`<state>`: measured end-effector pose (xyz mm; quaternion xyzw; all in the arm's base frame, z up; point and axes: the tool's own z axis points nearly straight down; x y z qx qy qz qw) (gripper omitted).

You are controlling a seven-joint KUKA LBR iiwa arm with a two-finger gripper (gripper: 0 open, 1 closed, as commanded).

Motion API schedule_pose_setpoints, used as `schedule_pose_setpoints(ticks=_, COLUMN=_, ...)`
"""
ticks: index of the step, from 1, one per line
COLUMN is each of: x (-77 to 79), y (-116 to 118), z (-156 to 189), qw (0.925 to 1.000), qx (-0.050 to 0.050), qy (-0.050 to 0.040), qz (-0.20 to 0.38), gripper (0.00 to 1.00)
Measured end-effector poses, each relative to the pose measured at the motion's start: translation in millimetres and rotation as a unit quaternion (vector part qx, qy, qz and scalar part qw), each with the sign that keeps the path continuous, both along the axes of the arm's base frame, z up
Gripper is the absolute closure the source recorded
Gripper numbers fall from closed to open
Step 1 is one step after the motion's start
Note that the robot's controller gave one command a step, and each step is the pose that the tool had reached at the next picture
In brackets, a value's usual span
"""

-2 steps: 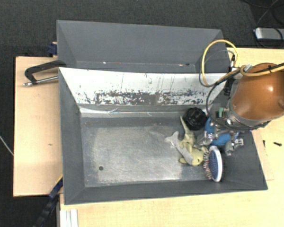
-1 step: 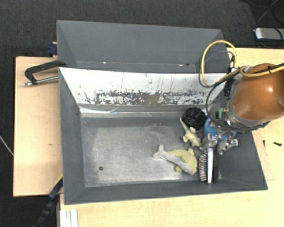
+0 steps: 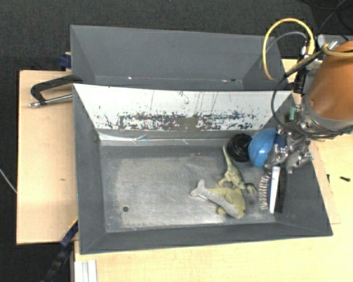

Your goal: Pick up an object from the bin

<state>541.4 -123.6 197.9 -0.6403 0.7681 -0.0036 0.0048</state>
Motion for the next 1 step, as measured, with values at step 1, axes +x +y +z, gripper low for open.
schedule_pose_setpoints(ticks=1, x=-1.6, y=24.3, z=94.1, qw=0.9914, qx=-0.001, qy=0.0010, qz=0.131, gripper=1.00)
